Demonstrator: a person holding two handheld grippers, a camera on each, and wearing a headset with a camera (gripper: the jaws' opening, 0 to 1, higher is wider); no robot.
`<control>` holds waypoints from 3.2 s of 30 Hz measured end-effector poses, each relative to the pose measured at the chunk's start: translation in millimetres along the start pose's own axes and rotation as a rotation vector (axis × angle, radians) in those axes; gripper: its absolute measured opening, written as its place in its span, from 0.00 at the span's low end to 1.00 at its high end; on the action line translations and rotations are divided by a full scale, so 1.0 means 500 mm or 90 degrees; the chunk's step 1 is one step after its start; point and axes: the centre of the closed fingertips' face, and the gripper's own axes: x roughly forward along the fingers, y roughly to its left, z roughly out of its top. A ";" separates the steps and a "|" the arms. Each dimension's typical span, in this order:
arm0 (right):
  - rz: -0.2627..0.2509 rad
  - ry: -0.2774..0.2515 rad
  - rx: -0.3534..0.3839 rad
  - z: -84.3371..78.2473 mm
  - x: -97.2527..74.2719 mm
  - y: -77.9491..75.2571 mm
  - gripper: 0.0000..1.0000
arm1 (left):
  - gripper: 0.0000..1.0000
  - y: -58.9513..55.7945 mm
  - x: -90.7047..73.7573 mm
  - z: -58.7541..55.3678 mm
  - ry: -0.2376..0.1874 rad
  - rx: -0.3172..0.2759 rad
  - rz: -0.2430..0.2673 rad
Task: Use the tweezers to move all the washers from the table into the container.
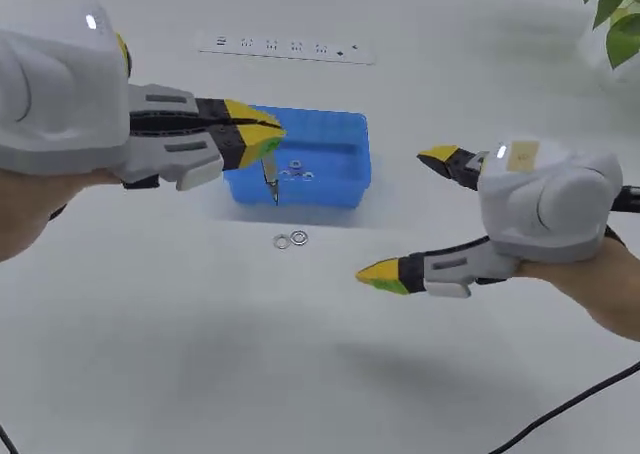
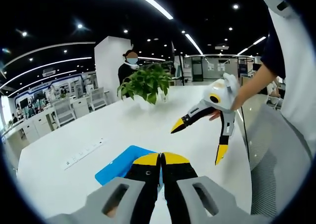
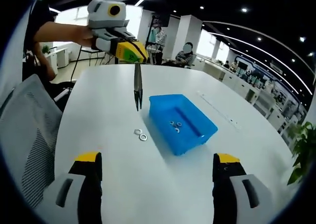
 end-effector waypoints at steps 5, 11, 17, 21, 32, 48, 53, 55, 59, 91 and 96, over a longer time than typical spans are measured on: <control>0.009 0.009 0.001 -0.020 -0.015 0.026 1.00 | 0.04 -0.018 0.004 -0.018 -0.001 -0.008 -0.006; 0.023 0.013 0.014 -0.040 -0.021 0.053 1.00 | 0.04 -0.024 0.008 -0.043 0.005 -0.017 -0.007; 0.032 0.021 0.038 -0.059 -0.022 0.074 1.00 | 0.04 -0.034 0.013 -0.051 -0.005 -0.016 -0.021; 0.040 0.012 0.057 -0.056 -0.019 0.089 1.00 | 0.04 -0.034 0.018 -0.055 -0.010 -0.009 -0.027; 0.063 -0.009 0.105 -0.052 -0.012 0.107 1.00 | 0.04 -0.026 0.042 -0.077 0.001 -0.008 -0.036; 0.056 -0.006 0.128 -0.063 -0.006 0.102 1.00 | 0.04 -0.024 0.047 -0.095 0.020 -0.017 -0.040; 0.064 -0.029 0.139 -0.046 0.000 0.103 0.98 | 0.04 -0.027 0.044 -0.098 0.041 -0.012 -0.055; 0.076 -0.028 0.138 -0.041 0.004 0.104 0.94 | 0.04 -0.029 0.044 -0.098 0.043 -0.015 -0.060; 0.083 -0.036 0.138 -0.027 0.011 0.093 0.86 | 0.04 -0.030 0.046 -0.099 0.046 -0.024 -0.064; 0.249 -0.050 0.049 0.073 0.181 0.081 0.34 | 0.05 -0.037 0.055 -0.111 0.065 -0.045 -0.087; 0.282 -0.032 0.036 0.061 0.196 0.095 0.26 | 0.05 -0.037 0.058 -0.112 0.066 -0.043 -0.088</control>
